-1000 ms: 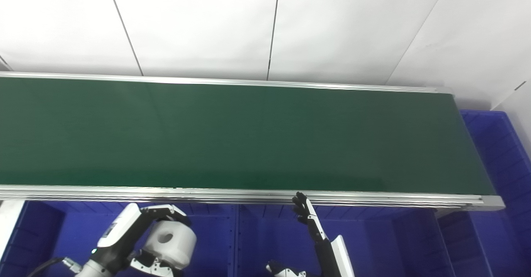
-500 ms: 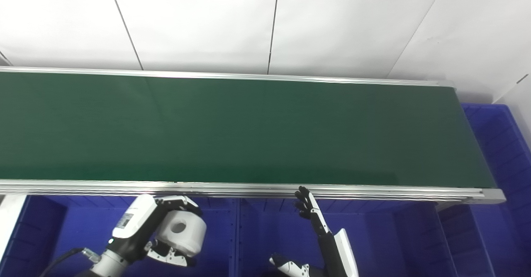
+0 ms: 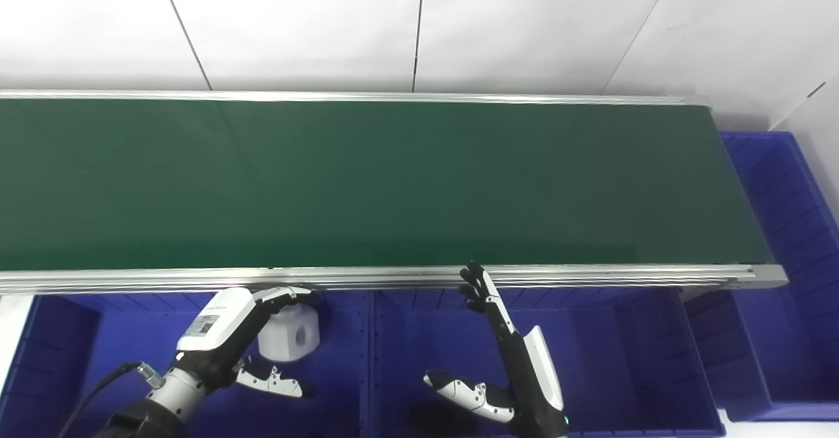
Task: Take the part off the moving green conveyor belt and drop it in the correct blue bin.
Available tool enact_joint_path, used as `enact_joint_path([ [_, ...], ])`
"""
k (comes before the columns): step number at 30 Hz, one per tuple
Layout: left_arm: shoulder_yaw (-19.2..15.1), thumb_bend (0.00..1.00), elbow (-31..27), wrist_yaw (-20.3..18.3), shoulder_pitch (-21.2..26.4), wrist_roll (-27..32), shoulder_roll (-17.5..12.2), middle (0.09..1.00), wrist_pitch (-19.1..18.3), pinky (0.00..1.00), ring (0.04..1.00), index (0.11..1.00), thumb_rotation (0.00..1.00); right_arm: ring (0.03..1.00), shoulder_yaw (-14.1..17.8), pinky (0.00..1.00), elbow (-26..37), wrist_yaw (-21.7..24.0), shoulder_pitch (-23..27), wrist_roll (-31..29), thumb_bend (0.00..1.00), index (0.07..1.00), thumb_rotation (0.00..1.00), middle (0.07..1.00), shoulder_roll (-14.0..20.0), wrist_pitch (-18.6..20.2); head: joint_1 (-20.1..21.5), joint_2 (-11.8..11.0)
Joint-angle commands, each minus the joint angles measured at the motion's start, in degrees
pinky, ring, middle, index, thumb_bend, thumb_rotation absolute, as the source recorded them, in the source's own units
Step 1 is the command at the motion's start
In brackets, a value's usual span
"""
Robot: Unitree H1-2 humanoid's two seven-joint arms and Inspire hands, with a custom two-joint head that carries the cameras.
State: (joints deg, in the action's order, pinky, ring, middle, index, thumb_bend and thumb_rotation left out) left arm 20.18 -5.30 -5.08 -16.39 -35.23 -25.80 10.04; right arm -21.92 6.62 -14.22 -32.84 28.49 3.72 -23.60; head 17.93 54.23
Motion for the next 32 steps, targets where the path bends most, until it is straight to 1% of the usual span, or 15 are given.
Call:
enact_joint_path([
  [1, -0.9, 0.74, -1.8, -0.2, 0.3, 0.5, -0.2, 0.805, 0.7, 0.69, 0.772, 0.771, 0.40, 0.869, 0.3, 0.84, 1.9, 0.4, 0.0, -0.4, 0.69, 0.984, 0.59, 0.930, -0.7, -1.2, -0.1, -0.2],
  [3, -1.3, 0.75, -1.9, -0.3, 0.2, 1.1, 0.0, 0.805, 1.4, 0.68, 0.770, 0.772, 0.43, 0.865, 0.5, 0.83, 1.9, 0.6, -0.1, -0.4, 0.69, 0.983, 0.59, 0.930, -0.8, -1.2, -0.1, -0.2],
  [6, -2.0, 0.77, -2.5, -1.8, -0.5, 6.0, 0.0, 0.810, 2.9, 0.69, 0.780, 0.782, 0.48, 0.869, 0.6, 0.83, 1.6, 0.5, -0.2, -0.1, 0.69, 0.983, 0.59, 0.932, -0.8, -1.9, -0.3, -0.8],
  [7, -2.3, 0.78, -2.5, -2.4, -0.8, 9.5, 0.2, 0.811, 4.4, 0.70, 0.782, 0.783, 0.48, 0.870, 0.6, 0.83, 1.6, 0.6, -0.3, 0.0, 0.69, 0.983, 0.59, 0.932, -0.7, -1.9, -0.6, -1.2],
  [8, -2.6, 0.77, -2.7, -2.9, -1.3, 12.9, 0.4, 0.809, 5.6, 0.69, 0.781, 0.783, 0.44, 0.874, 0.6, 0.84, 1.7, 0.7, -0.4, 0.0, 0.69, 0.985, 0.59, 0.934, -0.7, -1.8, -0.6, -1.2],
  [10, -2.8, 0.78, -2.6, -3.8, -2.3, 19.9, 1.1, 0.814, 9.5, 0.71, 0.788, 0.791, 0.45, 0.880, 0.6, 0.84, 1.9, 1.0, -0.6, -0.2, 0.69, 0.983, 0.59, 0.935, -0.7, -1.5, -0.8, -1.5],
  [11, -2.8, 0.77, -2.7, -4.3, -2.8, 23.0, 1.4, 0.822, 11.2, 0.71, 0.793, 0.801, 0.45, 0.890, 0.7, 0.85, 1.9, 1.2, -0.8, -0.2, 0.69, 0.981, 0.59, 0.939, -0.8, -1.3, -0.9, -1.5],
  [13, -2.9, 0.75, -3.1, -5.3, -3.9, 28.4, 2.2, 0.834, 13.5, 0.73, 0.813, 0.813, 0.43, 0.896, 0.7, 0.84, 2.1, 1.7, -1.0, -0.2, 0.71, 0.974, 0.60, 0.942, -0.8, -0.5, -1.0, -1.6],
  [14, -3.1, 0.75, -3.4, -5.5, -4.5, 30.2, 2.7, 0.835, 14.1, 0.74, 0.815, 0.814, 0.43, 0.897, 0.7, 0.84, 2.3, 2.0, -1.1, -0.2, 0.72, 0.973, 0.60, 0.942, -0.8, 0.1, -1.0, -1.6],
  [16, -3.7, 0.76, -3.8, -5.6, -5.7, 32.0, 3.7, 0.845, 14.7, 0.75, 0.823, 0.829, 0.43, 0.901, 0.8, 0.83, 2.5, 2.6, -1.3, -0.1, 0.72, 0.976, 0.61, 0.949, -0.7, 0.8, -1.2, -2.0],
  [19, -4.6, 0.76, -2.8, -5.8, -6.9, 34.0, 5.1, 0.881, 16.0, 0.78, 0.854, 0.874, 0.42, 0.894, 0.9, 0.83, 2.5, 3.1, -1.6, -0.6, 0.73, 0.978, 0.60, 0.951, -0.7, 0.8, -1.6, -2.4],
  [23, -5.7, 0.77, -2.0, -6.4, -8.3, 37.5, 6.8, 0.897, 16.0, 0.82, 0.868, 0.889, 0.40, 0.884, 1.1, 0.83, 2.2, 3.2, -1.8, -0.9, 0.73, 0.975, 0.59, 0.947, -0.9, 0.2, -1.9, -2.8],
  [27, -7.2, 0.78, -1.2, -6.8, -9.3, 38.9, 8.3, 0.918, 16.6, 0.86, 0.885, 0.903, 0.41, 0.883, 1.3, 0.82, 2.3, 3.4, -2.0, -0.7, 0.73, 0.977, 0.59, 0.948, -1.0, 0.5, -2.3, -3.1],
  [30, -8.4, 0.77, -0.4, -7.7, -9.8, 40.0, 9.4, 0.920, 16.9, 0.85, 0.889, 0.909, 0.41, 0.881, 1.4, 0.82, 1.9, 3.6, -2.0, -0.9, 0.72, 0.977, 0.59, 0.949, -1.0, 0.3, -3.0, -3.9],
  [32, -9.4, 0.77, -0.1, -8.0, -10.2, 39.8, 10.2, 0.932, 16.9, 0.85, 0.893, 0.927, 0.42, 0.879, 1.5, 0.82, 1.6, 3.6, -1.9, -1.0, 0.73, 0.976, 0.59, 0.949, -1.0, 0.1, -3.5, -4.2],
])
